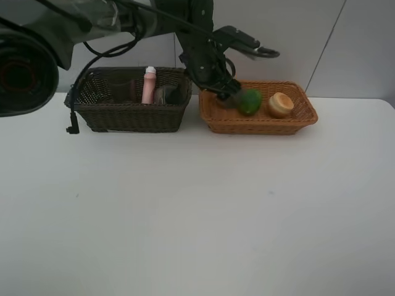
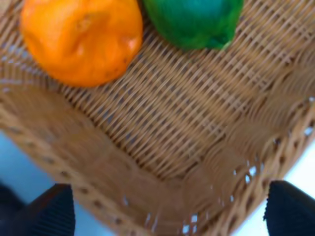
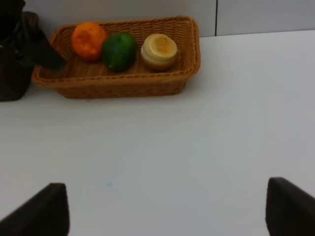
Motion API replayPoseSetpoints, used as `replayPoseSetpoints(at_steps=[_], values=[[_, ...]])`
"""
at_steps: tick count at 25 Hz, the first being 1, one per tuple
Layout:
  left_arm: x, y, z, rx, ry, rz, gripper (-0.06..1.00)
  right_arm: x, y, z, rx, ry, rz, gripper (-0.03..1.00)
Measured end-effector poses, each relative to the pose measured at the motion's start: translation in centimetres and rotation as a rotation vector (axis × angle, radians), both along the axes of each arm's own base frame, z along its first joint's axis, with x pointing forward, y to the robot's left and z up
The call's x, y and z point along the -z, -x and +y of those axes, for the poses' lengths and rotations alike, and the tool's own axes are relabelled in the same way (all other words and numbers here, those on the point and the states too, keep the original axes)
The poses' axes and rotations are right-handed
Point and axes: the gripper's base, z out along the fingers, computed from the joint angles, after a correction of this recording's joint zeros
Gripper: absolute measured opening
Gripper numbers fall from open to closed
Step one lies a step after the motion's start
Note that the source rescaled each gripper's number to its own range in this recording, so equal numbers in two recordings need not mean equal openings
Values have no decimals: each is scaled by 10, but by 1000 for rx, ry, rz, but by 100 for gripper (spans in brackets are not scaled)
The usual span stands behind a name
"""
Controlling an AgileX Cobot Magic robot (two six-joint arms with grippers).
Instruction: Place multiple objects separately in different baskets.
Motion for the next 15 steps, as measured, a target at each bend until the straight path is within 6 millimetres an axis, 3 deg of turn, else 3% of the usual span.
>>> replayPoseSetpoints(at_steps=[10,15], values=[[-118,40,35,-10,-25,-30,100,0,0,0,0,0,0,82],[-149,61,53,-22,-61,-9,100,0,0,0,0,0,0,82]])
